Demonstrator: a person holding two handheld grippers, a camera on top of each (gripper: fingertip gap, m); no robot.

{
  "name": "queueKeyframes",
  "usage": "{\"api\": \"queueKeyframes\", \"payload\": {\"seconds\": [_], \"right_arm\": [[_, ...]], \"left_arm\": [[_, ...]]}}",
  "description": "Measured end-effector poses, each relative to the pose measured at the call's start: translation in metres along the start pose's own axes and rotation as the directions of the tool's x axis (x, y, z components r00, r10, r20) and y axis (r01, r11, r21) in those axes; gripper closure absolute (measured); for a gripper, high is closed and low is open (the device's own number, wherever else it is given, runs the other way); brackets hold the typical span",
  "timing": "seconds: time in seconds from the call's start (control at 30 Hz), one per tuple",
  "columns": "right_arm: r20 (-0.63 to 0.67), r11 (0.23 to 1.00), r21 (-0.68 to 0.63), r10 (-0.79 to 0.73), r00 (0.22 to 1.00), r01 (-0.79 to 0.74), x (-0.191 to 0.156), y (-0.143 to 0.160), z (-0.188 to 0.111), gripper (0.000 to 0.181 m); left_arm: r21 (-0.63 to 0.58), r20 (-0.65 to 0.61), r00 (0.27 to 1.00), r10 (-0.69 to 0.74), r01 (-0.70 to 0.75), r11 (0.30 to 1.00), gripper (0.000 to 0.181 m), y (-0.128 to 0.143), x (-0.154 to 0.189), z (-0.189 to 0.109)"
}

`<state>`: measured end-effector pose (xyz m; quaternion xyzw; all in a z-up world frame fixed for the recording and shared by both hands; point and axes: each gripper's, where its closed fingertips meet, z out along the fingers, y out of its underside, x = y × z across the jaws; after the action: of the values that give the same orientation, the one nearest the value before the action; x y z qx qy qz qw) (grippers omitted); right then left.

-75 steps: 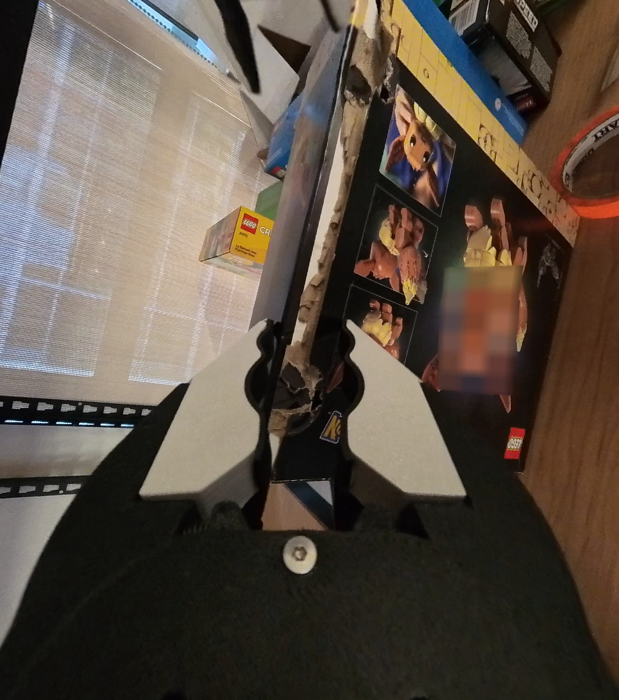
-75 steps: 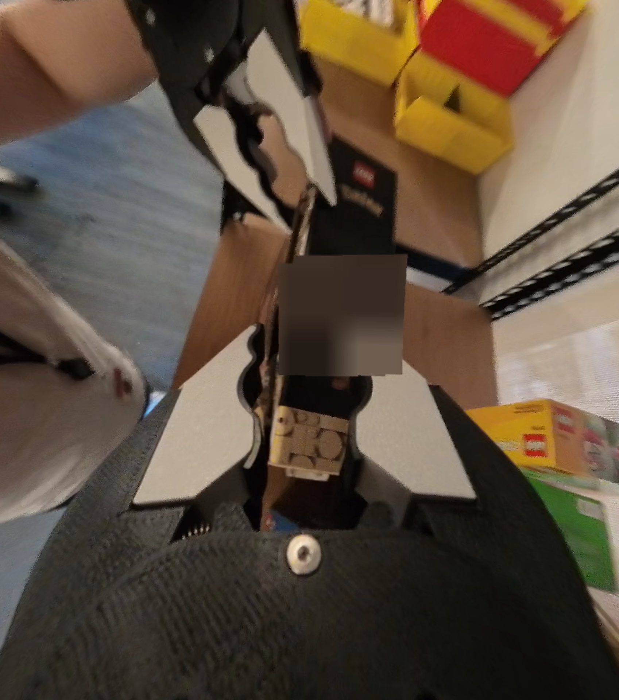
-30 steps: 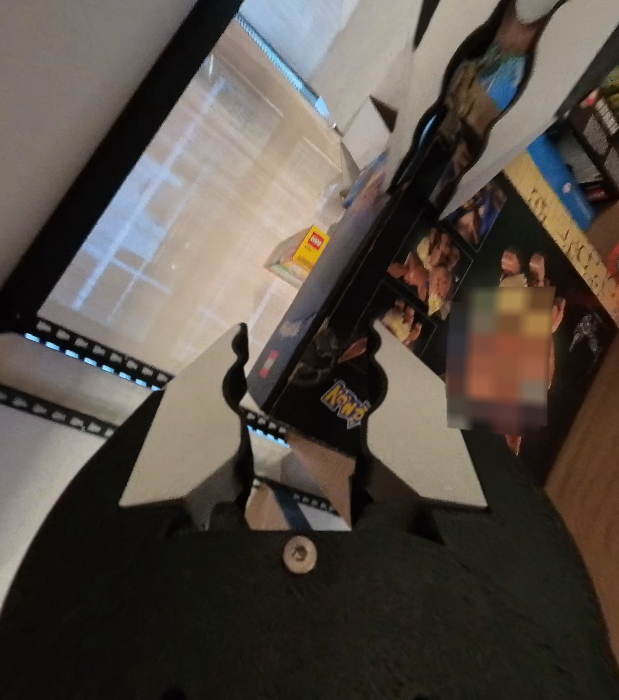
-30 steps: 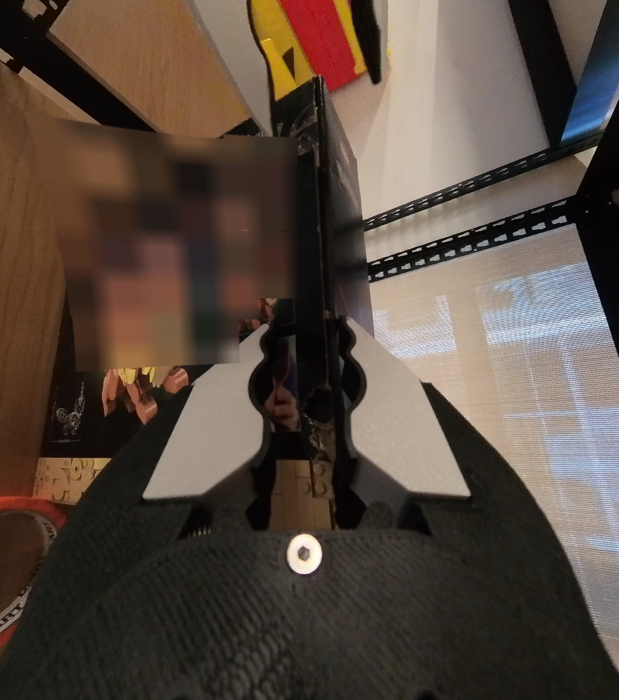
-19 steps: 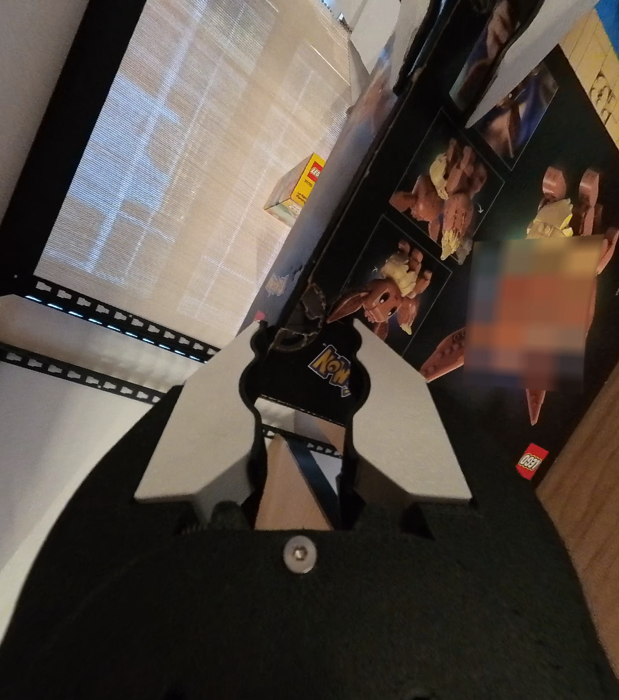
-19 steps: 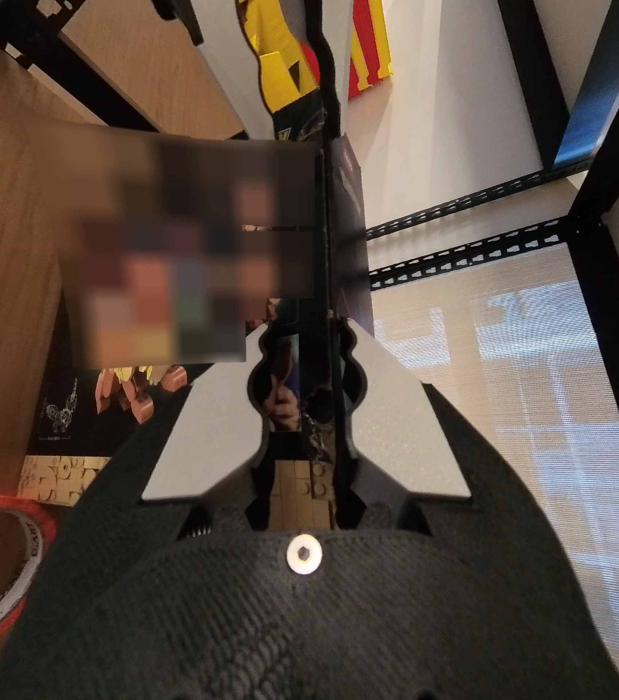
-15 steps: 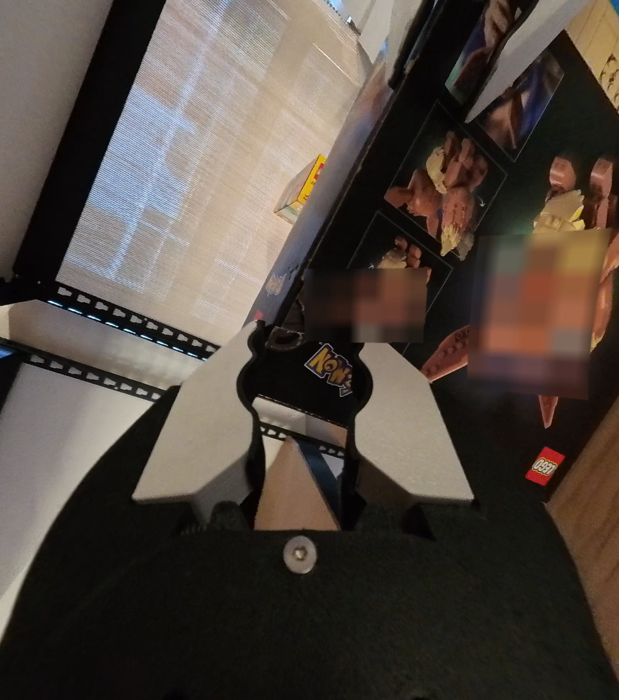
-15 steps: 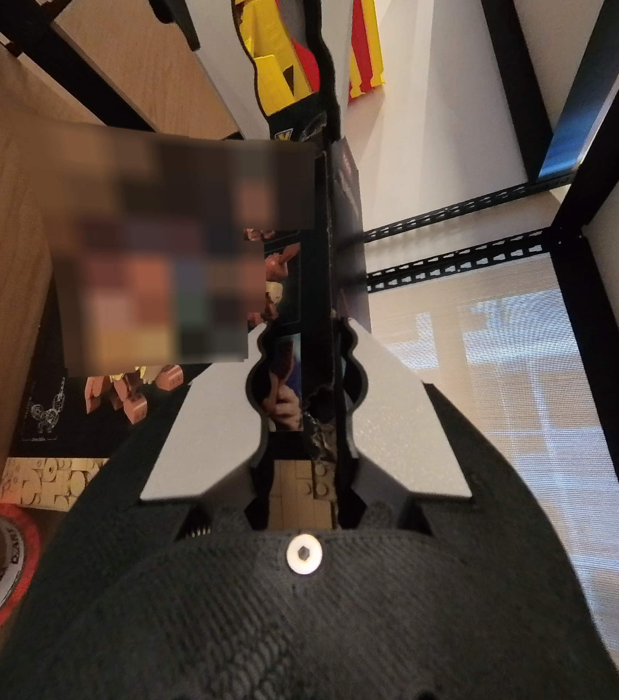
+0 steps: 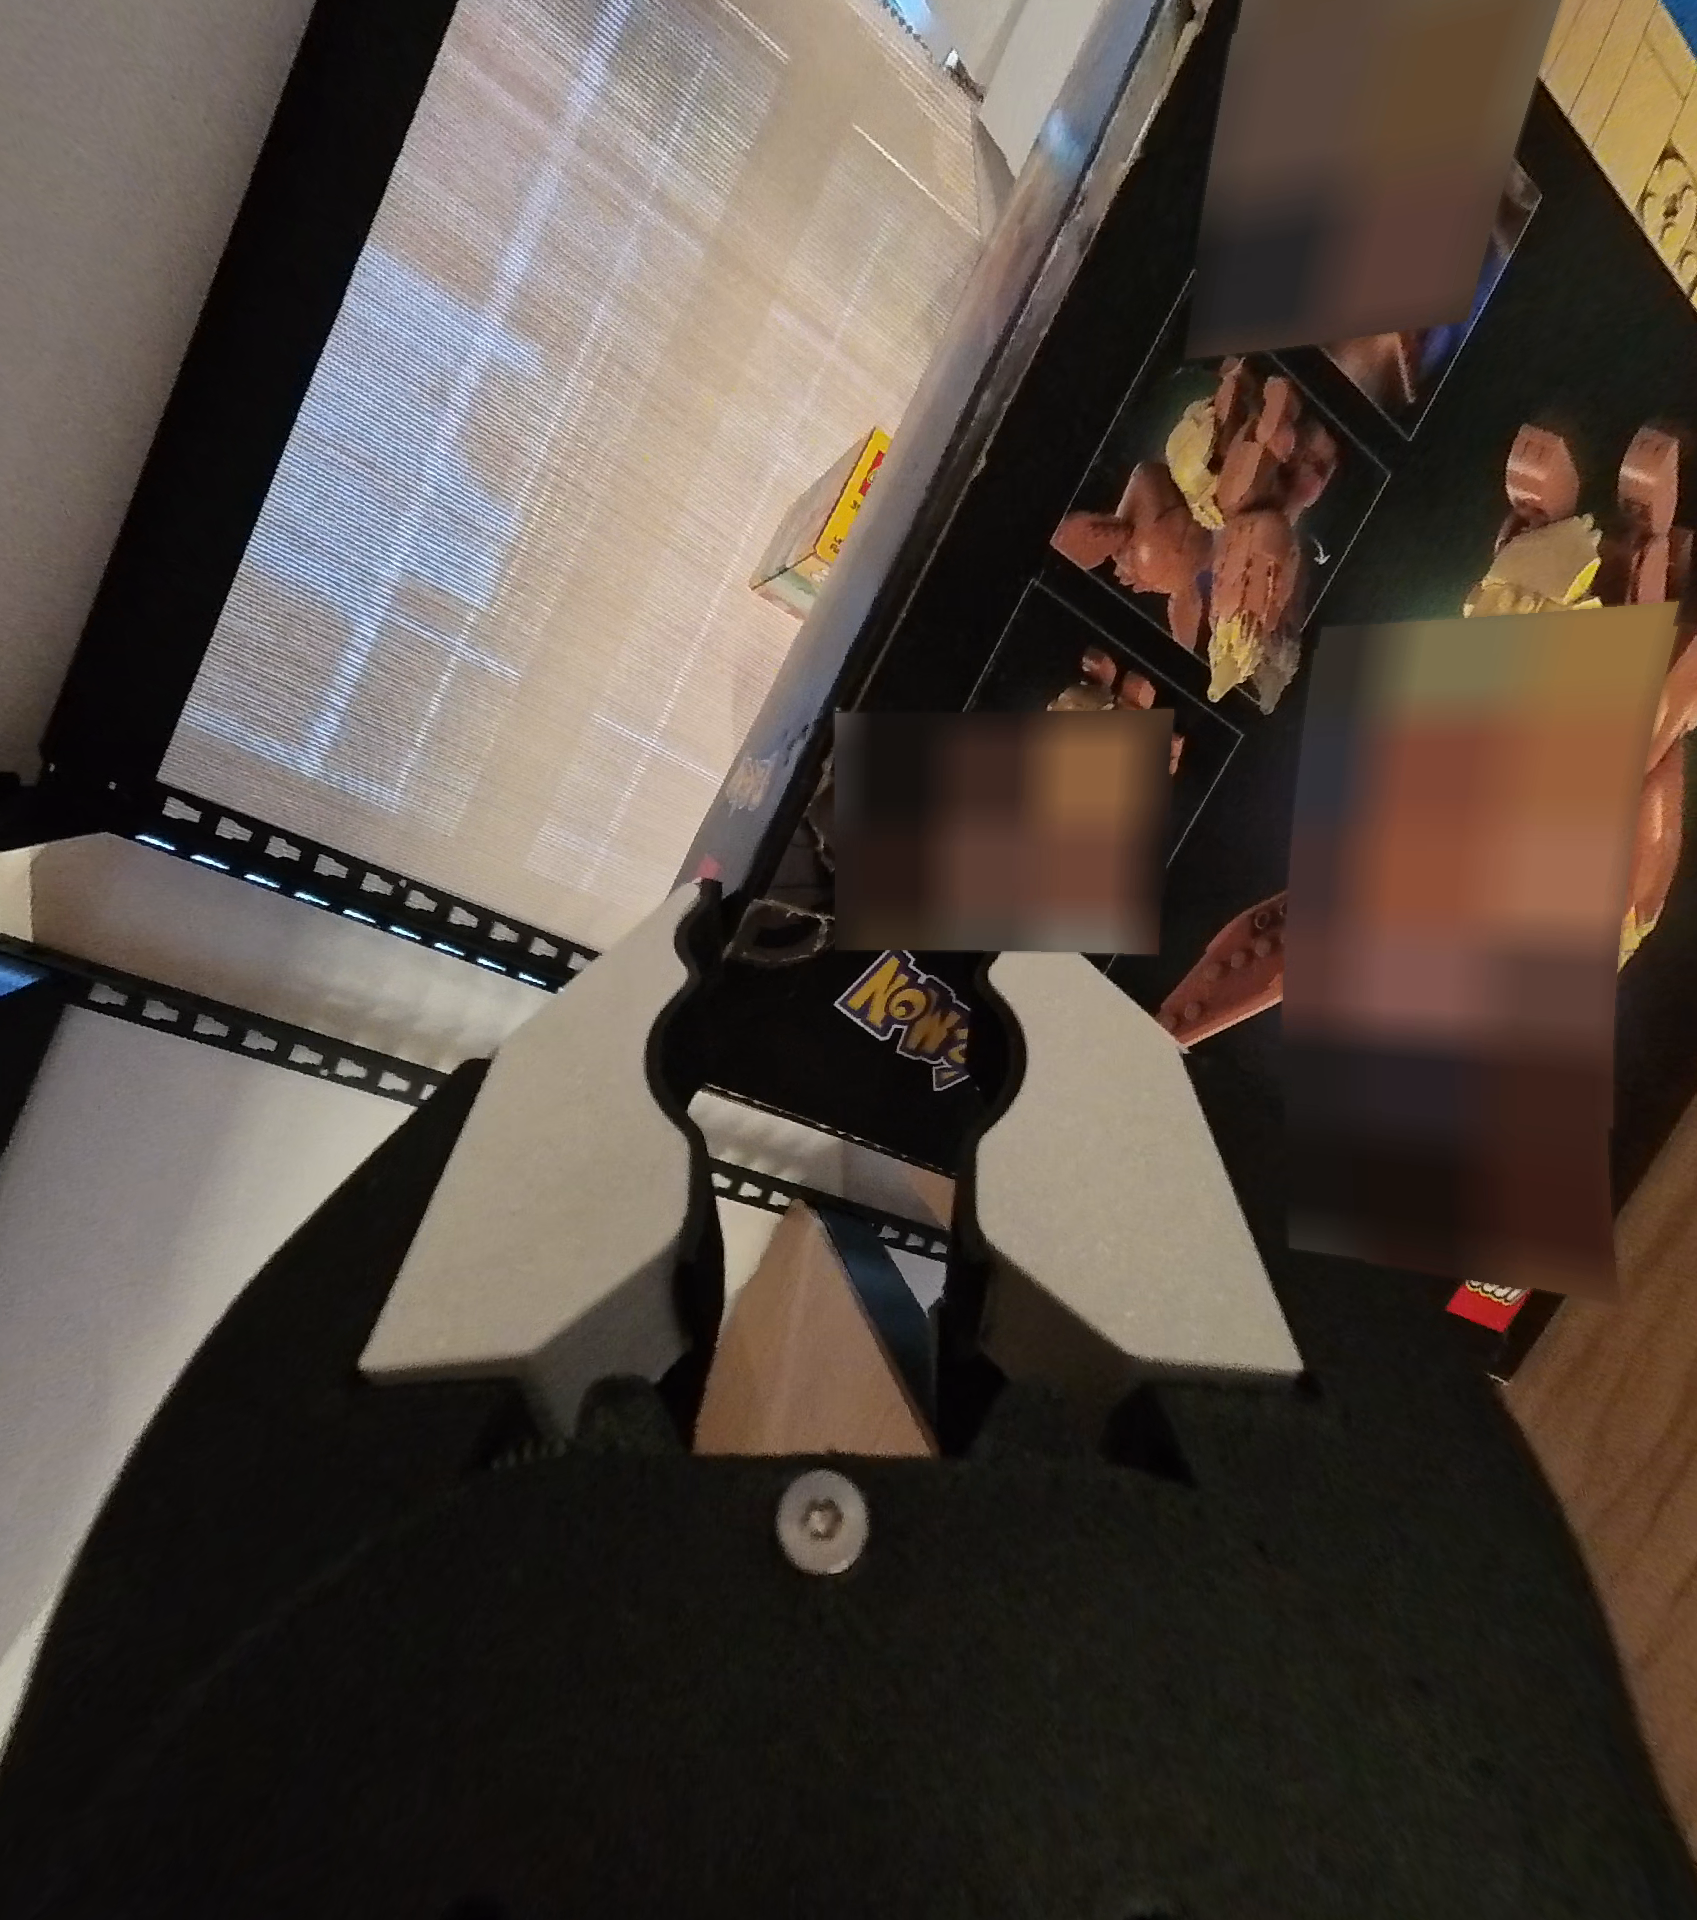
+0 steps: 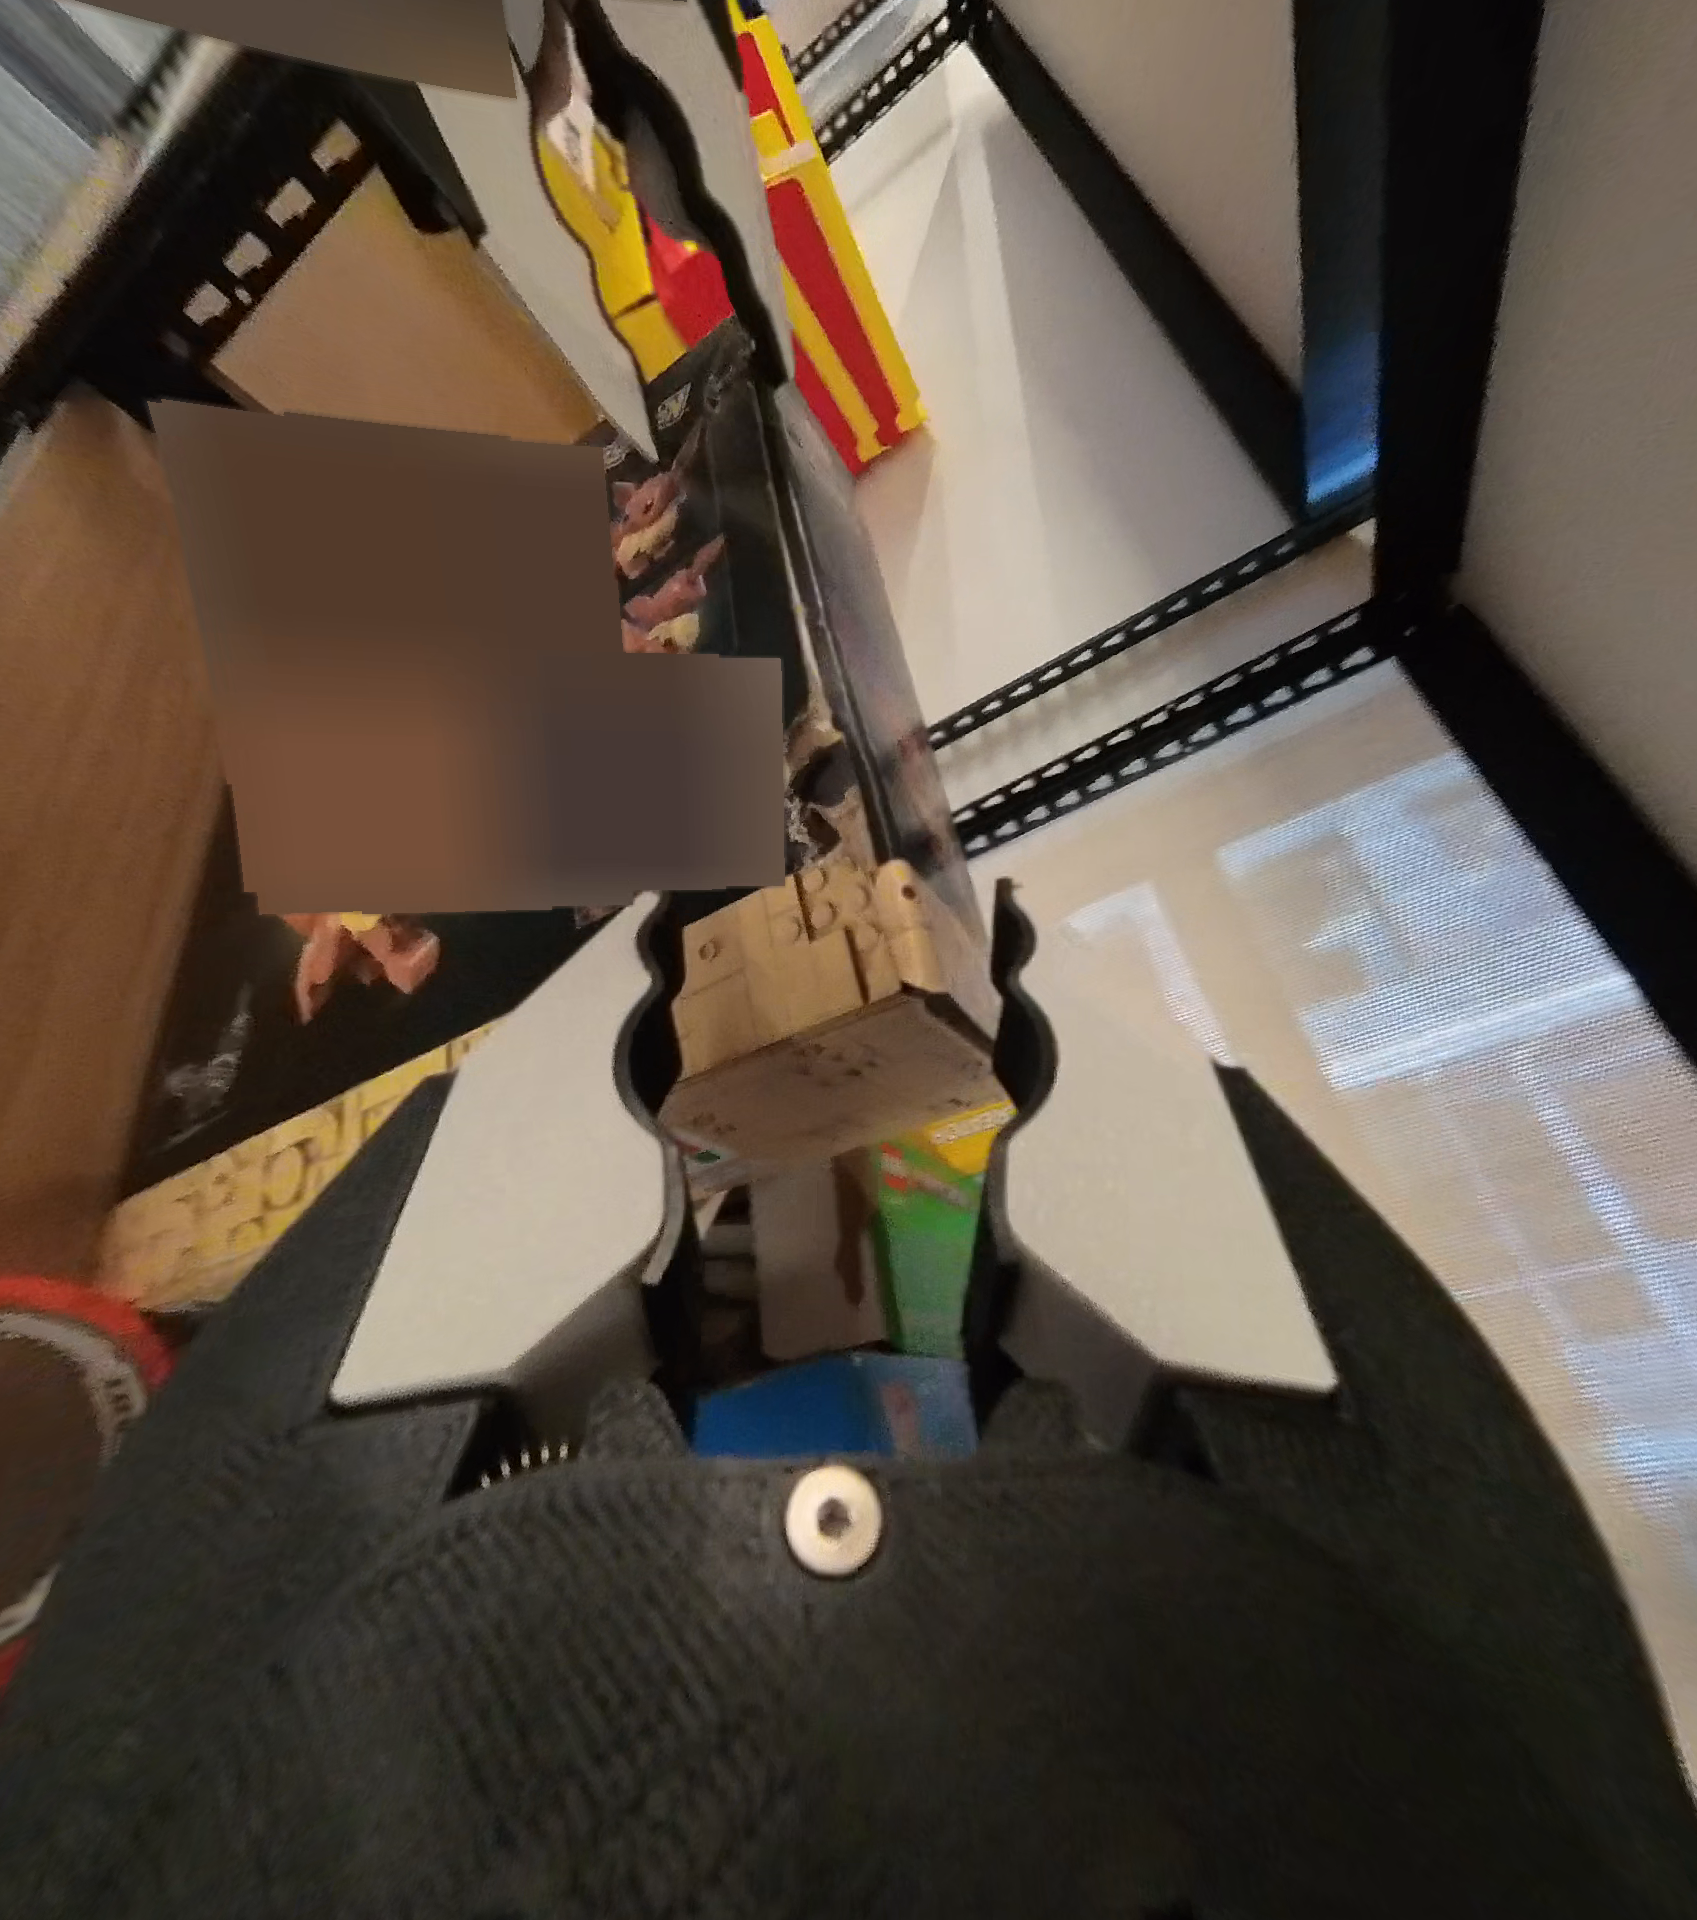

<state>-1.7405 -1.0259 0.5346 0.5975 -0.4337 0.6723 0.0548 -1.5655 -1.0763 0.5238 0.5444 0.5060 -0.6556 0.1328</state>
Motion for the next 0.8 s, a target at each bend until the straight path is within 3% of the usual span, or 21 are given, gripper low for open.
{"api": "queueKeyframes", "payload": {"seconds": [0.1,0.27,0.4,0.63,0.8], "right_arm": [[0.02,0.997,-0.066,-0.04,0.999,0.042,-0.007,0.008,0.006,0.131],[-0.013,0.999,-0.041,-0.009,1.0,0.008,-0.006,0.009,0.006,0.14],[-0.05,0.997,-0.054,-0.06,0.997,0.057,-0.007,0.012,0.007,0.138],[-0.004,0.996,-0.062,-0.062,0.998,0.062,-0.005,0.008,0.006,0.141],[0.037,0.998,-0.066,0.017,0.999,-0.014,-0.003,0.001,0.006,0.139]], "left_arm": [[0.013,0.005,1.0,-0.011,0.01,1.0,0.136,0.0,0.001,-0.001],[0.022,0.011,1.0,-0.024,0.024,0.999,0.136,-0.001,0.001,-0.002],[0.038,0.029,0.999,-0.044,0.043,0.998,0.136,-0.001,0.001,-0.001],[0.038,0.033,0.999,-0.029,0.028,0.999,0.135,-0.002,0.002,-0.004],[0.039,0.038,0.999,0.01,-0.011,0.999,0.134,-0.003,0.003,-0.006]]}}
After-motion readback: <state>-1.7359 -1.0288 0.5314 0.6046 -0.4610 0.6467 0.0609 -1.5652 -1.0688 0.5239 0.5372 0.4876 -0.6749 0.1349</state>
